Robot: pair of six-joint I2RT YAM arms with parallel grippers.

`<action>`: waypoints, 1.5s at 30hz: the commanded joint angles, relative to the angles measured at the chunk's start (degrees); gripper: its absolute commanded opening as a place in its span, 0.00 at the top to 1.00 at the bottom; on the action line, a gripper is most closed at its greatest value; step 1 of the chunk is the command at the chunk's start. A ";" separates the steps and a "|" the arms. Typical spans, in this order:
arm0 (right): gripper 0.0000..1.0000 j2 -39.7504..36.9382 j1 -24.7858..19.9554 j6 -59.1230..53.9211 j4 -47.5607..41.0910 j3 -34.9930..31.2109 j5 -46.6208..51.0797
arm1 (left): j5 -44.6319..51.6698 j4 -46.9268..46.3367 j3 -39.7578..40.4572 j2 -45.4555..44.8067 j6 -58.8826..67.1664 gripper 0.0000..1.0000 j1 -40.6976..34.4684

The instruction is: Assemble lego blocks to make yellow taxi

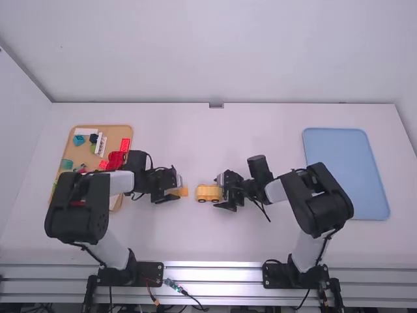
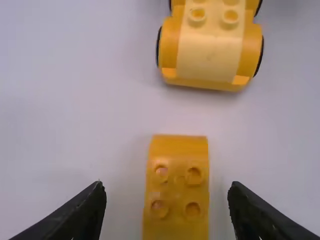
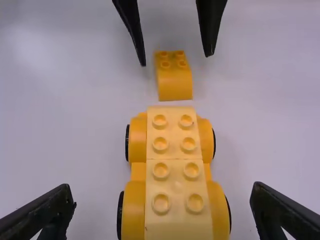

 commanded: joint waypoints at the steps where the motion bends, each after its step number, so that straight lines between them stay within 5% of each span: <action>1: 0.07 0.76 -0.39 0.50 -0.22 -0.24 0.26 | 2.33 -0.48 -0.76 0.68 0.39 0.34 0.76; 20: 0.08 0.76 0.28 1.51 1.29 -1.27 0.28 | 4.93 -0.83 0.92 4.83 2.77 0.50 0.24; 31: 0.08 0.76 0.28 1.49 0.87 -1.25 0.26 | 4.93 -0.72 0.90 4.83 2.79 0.71 0.20; 38: 0.08 0.76 0.28 1.51 0.76 -1.31 0.28 | 4.91 -0.30 0.90 4.85 2.77 0.94 0.11; 45: 0.07 1.83 0.28 1.57 2.32 -1.29 0.15 | 4.78 0.03 0.90 4.83 2.70 0.96 -0.15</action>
